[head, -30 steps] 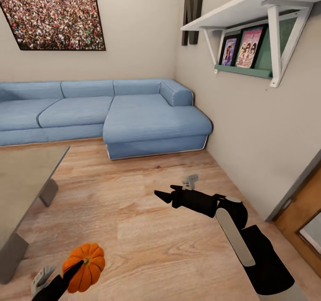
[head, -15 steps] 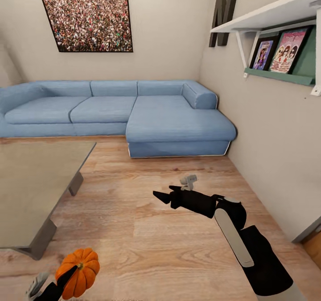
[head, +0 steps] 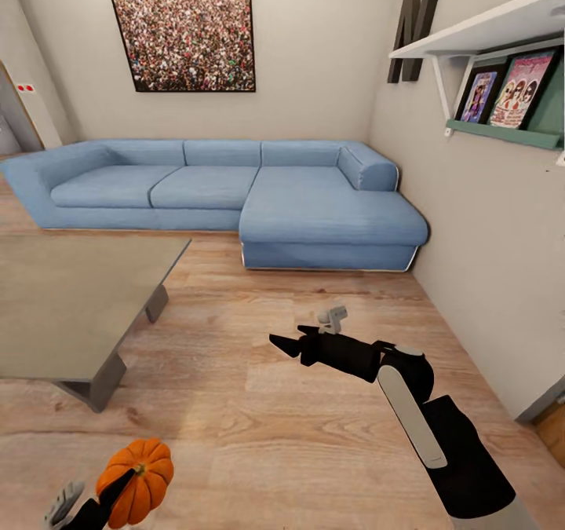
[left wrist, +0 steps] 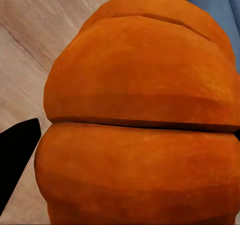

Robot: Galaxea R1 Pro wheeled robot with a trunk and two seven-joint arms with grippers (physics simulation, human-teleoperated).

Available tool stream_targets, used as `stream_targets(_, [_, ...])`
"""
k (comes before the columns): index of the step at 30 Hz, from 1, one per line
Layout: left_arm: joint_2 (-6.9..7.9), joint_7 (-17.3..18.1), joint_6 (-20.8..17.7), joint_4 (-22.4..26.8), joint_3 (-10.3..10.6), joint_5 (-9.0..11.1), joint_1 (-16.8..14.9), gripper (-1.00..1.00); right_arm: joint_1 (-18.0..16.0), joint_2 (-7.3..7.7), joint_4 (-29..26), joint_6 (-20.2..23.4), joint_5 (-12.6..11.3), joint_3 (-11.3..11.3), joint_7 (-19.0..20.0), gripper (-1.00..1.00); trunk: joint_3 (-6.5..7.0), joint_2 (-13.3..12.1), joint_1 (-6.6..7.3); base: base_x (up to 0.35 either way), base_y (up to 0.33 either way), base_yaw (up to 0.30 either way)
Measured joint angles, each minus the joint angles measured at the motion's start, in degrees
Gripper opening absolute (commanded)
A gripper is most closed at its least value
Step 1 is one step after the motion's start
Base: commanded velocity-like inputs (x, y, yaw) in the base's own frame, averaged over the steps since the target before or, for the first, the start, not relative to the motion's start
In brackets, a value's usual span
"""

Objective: Place each of the two pumpkins and all three candles from the living room inside a cabinet in the living room (use any cabinet), then make sure every cabinet is closed, and position the cauldron so it is next to a table in the living room.

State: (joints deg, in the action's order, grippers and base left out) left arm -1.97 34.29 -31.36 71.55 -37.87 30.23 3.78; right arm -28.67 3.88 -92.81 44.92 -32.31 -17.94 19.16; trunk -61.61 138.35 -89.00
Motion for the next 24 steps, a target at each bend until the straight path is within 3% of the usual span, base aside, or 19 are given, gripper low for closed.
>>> stream_targets(8, [0.03,0.04,0.24,-0.2,-0.12,0.05,0.01,-1.0,-0.13,-0.66,0.0,0.2,-0.1,-0.26,-0.09,1.0,0.0,0.0,0.0,-0.033,0.259,0.001])
stream_targets(14, [0.04,0.21,0.29,-0.21,-0.31,0.19,0.07,-1.0,-0.13,-1.89,0.03,0.25,0.01,-2.45,-0.23,1.0,0.0,0.0,0.0,-0.003,0.304,0.0])
stream_targets(18, [0.02,0.49,0.05,-0.15,-2.93,2.34,0.08,-1.0,-0.14,-2.13,0.03,0.25,0.04,-2.97,-0.26,1.0,0.0,0.0,0.0,-0.001,0.16,0.0])
stream_targets(24, [0.03,0.39,-0.58,-0.17,-4.47,4.47,0.05,-1.0,-0.09,-2.19,0.03,0.25,0.04,-3.18,-0.3,1.0,0.54,-1.19,0.65,0.0,0.042,0.0])
